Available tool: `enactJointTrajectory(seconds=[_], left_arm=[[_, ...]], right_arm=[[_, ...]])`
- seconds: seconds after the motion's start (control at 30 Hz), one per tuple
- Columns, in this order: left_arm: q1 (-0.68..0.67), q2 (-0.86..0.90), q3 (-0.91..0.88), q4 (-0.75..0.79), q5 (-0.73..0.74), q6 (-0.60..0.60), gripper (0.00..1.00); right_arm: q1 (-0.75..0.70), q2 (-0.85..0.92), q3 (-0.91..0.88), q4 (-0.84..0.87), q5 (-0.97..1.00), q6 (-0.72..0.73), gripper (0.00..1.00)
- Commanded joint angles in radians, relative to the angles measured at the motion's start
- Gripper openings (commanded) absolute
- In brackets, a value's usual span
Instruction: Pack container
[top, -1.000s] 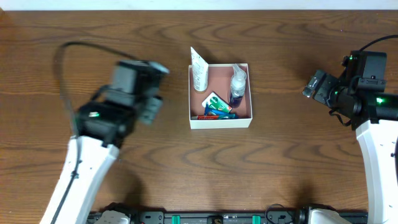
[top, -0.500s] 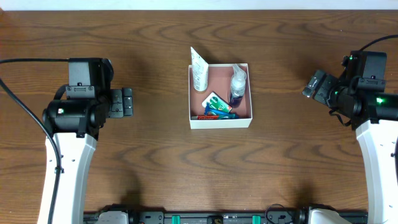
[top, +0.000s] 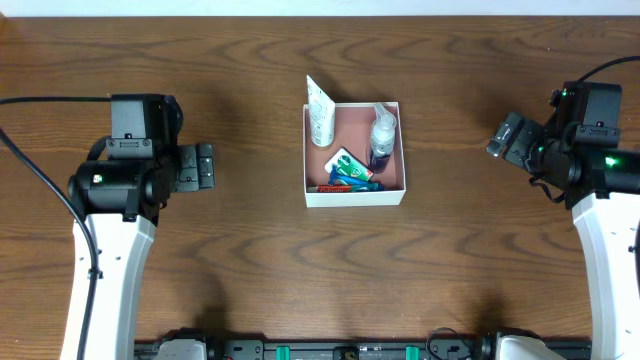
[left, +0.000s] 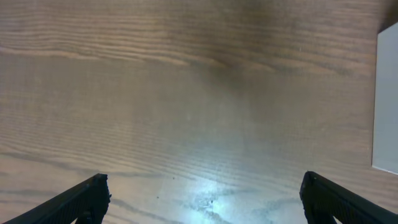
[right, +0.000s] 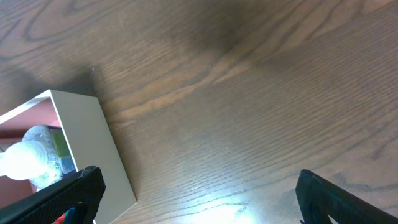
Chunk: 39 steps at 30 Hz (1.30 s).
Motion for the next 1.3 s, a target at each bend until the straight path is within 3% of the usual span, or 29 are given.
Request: enactJointTrajectory(seconds=[0.0,0.17,0.33,0.67,1.27], left_arm=[[0.003,-0.076,-0.051,-0.002,-0.007,-0.002,0.98],[0.009,-0.248,-0.207,0.137,0.018,0.006,0.98],[0.009,-0.480,-0.476,0.309,0.033,0.006,0.98],[0.009,-0.870,-0.904,0.453,0.078,0.006,0.98],[0.009,-1.145,-1.107,0.453,0.105,0.000,0.98]], right_arm=[[-0.006,0.000,0.012,-0.002,0.000,-0.006,0.99],[-0.006,0.000,0.012,-0.002,0.000,-0.006,0.99],[-0.006,0.000,0.012,-0.002,0.000,-0.006,0.99],[-0.007,0.000,0.012,-0.002,0.000,-0.006,0.99],[-0.007,0.000,0.012,-0.002,0.000,-0.006,0.99]])
